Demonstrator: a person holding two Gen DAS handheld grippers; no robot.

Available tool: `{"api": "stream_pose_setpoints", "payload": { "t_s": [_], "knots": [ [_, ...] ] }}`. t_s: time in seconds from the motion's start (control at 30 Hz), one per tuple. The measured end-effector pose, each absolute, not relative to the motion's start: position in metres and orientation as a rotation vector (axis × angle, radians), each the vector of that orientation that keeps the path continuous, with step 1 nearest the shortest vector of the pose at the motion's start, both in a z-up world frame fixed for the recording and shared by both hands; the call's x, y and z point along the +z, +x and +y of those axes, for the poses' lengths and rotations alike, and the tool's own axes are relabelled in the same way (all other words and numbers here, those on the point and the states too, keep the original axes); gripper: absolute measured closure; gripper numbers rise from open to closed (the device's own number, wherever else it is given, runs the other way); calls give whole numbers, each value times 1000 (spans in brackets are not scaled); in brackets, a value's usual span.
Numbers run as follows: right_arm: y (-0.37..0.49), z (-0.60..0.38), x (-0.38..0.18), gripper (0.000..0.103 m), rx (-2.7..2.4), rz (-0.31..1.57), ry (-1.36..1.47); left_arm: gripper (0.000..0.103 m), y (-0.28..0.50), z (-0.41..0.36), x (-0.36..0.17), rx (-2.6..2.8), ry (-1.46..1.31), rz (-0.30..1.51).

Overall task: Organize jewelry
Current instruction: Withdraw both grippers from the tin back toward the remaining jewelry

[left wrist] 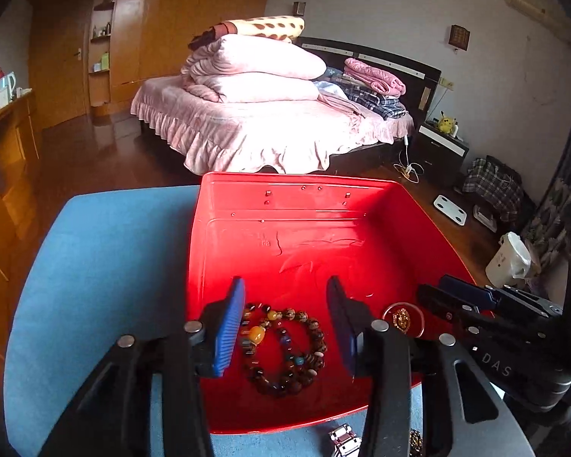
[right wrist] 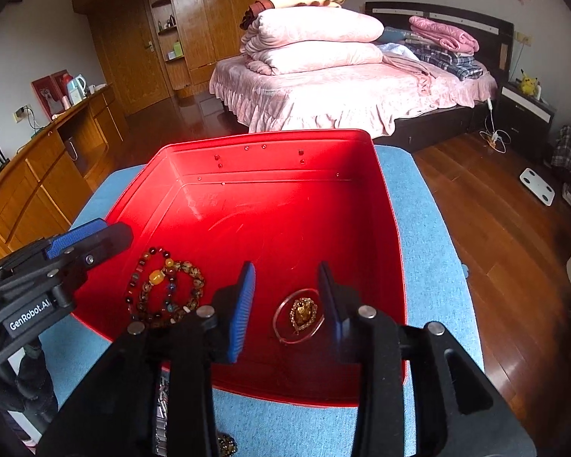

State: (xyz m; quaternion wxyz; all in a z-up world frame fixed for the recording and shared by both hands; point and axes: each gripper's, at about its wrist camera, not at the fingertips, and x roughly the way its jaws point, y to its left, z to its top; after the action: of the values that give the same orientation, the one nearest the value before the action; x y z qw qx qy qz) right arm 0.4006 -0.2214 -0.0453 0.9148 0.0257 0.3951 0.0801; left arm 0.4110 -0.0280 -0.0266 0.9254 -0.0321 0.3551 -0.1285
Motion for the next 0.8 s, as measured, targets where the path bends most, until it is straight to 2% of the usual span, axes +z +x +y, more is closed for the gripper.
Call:
{"api": "stream_pose_setpoints", "payload": {
  "t_s": [0.07,0.13,0.3,0.43,0.8],
  "knots": [
    [397,-223,-44,67,162,807,45,54,405,-25,-25,-260,-64,716],
    [389,-225,-42,63,173,795,48,42,396,-20,-21,-261,-77,699],
    [355,-229,-35,61,198,764,38,26,367,-17,-1,-247,-78,634],
    [325,-233,-27,56,216,718,36,19,339,-19,10,-254,-91,608],
    [262,-239,-36,55,239,672,36,17,281,-25,-4,-265,-12,641]
  ]
}}
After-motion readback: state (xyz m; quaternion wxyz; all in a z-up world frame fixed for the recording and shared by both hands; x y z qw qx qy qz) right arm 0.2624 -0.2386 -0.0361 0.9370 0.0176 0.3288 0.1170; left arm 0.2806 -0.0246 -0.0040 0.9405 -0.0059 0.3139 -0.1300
